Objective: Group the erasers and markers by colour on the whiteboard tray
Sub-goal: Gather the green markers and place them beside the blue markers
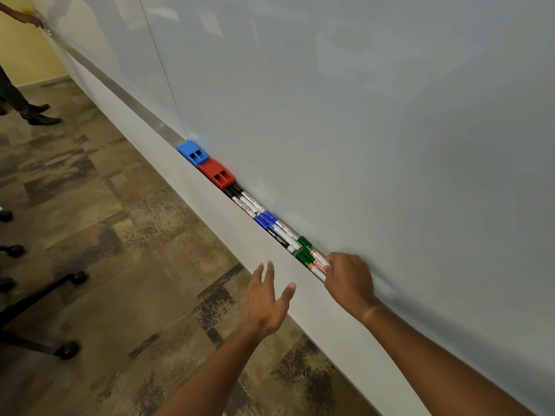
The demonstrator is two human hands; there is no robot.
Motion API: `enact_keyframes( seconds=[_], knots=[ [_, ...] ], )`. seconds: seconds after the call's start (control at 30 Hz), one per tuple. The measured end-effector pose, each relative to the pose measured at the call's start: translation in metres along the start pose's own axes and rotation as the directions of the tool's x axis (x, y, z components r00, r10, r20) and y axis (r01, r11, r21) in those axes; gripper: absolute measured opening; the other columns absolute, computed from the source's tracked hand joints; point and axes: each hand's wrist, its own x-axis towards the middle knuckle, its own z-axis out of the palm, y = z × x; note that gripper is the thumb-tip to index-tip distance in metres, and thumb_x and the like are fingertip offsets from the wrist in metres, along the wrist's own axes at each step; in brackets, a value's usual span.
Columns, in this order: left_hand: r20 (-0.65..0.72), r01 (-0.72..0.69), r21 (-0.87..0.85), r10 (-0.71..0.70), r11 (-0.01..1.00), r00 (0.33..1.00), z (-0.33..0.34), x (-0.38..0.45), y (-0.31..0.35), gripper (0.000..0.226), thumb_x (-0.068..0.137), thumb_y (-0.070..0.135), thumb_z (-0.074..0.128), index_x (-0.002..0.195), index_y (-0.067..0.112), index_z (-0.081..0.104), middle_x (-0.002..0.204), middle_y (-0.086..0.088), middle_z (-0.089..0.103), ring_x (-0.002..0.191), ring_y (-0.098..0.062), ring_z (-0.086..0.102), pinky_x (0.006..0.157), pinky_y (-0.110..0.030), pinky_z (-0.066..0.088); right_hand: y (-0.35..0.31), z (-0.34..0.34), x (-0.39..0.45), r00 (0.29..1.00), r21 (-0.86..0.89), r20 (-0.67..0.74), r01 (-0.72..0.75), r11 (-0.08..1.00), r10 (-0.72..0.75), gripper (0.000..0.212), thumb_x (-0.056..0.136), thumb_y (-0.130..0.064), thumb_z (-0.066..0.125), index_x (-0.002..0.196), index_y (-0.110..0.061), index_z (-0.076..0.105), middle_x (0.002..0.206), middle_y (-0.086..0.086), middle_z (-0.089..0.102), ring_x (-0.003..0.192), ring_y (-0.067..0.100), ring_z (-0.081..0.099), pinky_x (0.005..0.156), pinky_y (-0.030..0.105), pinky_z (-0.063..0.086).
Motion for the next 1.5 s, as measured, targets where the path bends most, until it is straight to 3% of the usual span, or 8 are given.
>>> enact_keyframes(
  seconds=[0.1, 0.2, 0.57, 1.5],
  knots=[
    [-0.072, -0.109, 0.343, 0.142, 0.933, 0.987, 0.003, 0.004, -0.015, 0.081, 0.091, 0.069, 0.017, 0.155, 0.022, -0.003, 0.163, -0.008, -0.008, 0.15, -0.025, -0.008, 0.116, -0.039, -0.005, -0.001, 0.0, 0.003, 0.999, -0.138, 0.053, 0.002, 0.99, 0.005, 0.026, 0.08, -0.033, 0.074, 0.095, -0.016, 0.063, 0.097, 0.006, 0.071, 0.085, 0.025, 0.069, 0.06, 0.026, 0.046],
    [-0.076, -0.128, 0.415, 0.175, 0.901, 0.982, 0.002, 0.007, -0.024, 0.082, 0.091, 0.068, 0.017, 0.154, 0.02, -0.003, 0.162, -0.01, -0.009, 0.149, -0.025, -0.01, 0.115, -0.037, -0.01, -0.004, 0.002, 0.003, 0.994, -0.241, 0.106, 0.026, 0.97, 0.0, 0.032, 0.079, -0.035, 0.075, 0.101, -0.017, 0.059, 0.103, 0.005, 0.067, 0.091, 0.022, 0.067, 0.068, 0.032, 0.052],
    [-0.028, -0.089, 0.354, 0.106, 0.931, 0.994, -0.002, 0.002, -0.034, 0.079, 0.094, 0.063, 0.027, 0.155, 0.018, 0.001, 0.162, -0.013, -0.007, 0.15, -0.027, -0.008, 0.119, -0.04, -0.001, -0.008, 0.001, 0.004, 0.986, -0.367, 0.155, -0.002, 0.93, 0.064, 0.034, 0.077, -0.029, 0.076, 0.104, -0.017, 0.058, 0.104, 0.006, 0.067, 0.093, 0.025, 0.067, 0.07, 0.032, 0.053],
    [0.037, -0.104, 0.289, 0.098, 0.952, 0.995, -0.013, -0.007, -0.021, 0.075, 0.096, 0.059, 0.029, 0.155, 0.02, 0.005, 0.163, -0.011, -0.001, 0.15, -0.027, -0.004, 0.122, -0.045, 0.004, -0.008, 0.005, -0.004, 0.984, -0.347, 0.174, 0.027, 0.937, 0.036, 0.034, 0.084, -0.027, 0.07, 0.114, -0.015, 0.057, 0.112, 0.007, 0.06, 0.1, 0.023, 0.062, 0.077, 0.032, 0.051]
  ],
)
